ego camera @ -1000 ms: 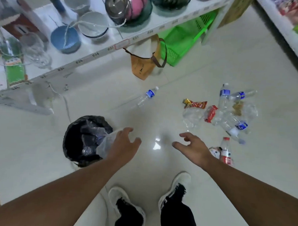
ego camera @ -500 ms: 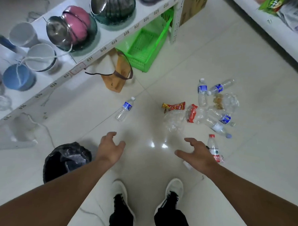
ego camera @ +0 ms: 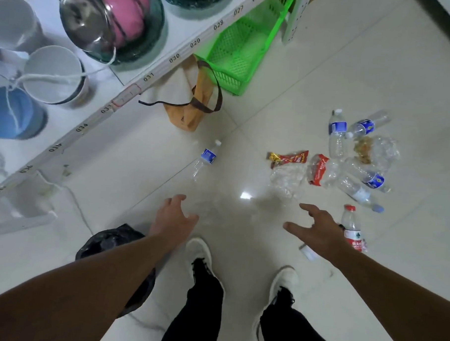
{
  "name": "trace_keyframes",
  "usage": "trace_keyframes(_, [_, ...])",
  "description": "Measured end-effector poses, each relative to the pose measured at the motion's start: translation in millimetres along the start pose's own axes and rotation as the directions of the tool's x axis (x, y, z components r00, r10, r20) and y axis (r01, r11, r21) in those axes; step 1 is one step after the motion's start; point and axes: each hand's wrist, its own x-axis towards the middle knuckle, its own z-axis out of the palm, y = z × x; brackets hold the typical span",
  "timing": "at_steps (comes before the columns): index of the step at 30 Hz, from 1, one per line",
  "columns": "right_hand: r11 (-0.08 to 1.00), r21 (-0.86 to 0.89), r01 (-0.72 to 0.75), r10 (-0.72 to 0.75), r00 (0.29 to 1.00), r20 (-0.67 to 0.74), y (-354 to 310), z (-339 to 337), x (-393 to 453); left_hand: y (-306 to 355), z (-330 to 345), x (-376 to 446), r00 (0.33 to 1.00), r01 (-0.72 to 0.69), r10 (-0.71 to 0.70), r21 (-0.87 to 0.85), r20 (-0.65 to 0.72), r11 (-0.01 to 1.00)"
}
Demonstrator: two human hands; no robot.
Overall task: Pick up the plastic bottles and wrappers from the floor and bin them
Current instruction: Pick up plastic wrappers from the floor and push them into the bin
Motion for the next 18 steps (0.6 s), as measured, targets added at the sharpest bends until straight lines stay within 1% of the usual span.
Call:
trace_keyframes(3, [0.999,-0.033,0.011,-0.011,1.0,0.002,-4.2,24.7,40.9,-18.7,28.8,27.3,0.998,-0.051,0.048,0.094,0.032,0.994])
trace_keyframes(8, [0.991,-0.125,0.045,-0.045,0.999,-0.003,11.3,64.8,139.6,-30.3,129.3,91.3,0.994,-0.084,0.075,0.107,0.083,0.991])
trace_keyframes(11, [0.974,-0.221,0.04,-0.054,0.997,-0.058,29.8,85.7,217.7,-39.2,196.4,150.1,0.986,-0.103,0.072,0.212,0.149,0.972])
trace_keyframes(13, [0.965,-0.26,0.028,-0.054,0.994,-0.092,46.7,99.8,265.6,-57.0,236.4,187.4,0.982,-0.144,0.1,0.298,0.157,0.944])
trace_keyframes(15, [0.945,-0.326,0.028,-0.068,0.991,-0.111,67.0,113.2,310.7,-75.2,269.3,216.9,0.975,-0.216,0.179,0.359,0.133,0.908])
trace_keyframes(17, [0.918,-0.396,0.037,-0.099,0.986,-0.136,85.4,128.6,344.8,-88.9,292.6,229.3,0.958,-0.275,0.283,0.419,0.043,0.866])
trace_keyframes(18, [0.906,-0.421,0.035,-0.121,0.976,-0.179,93.8,136.9,356.4,-94.0,300.9,231.2,0.947,-0.284,0.322,0.432,-0.014,0.856])
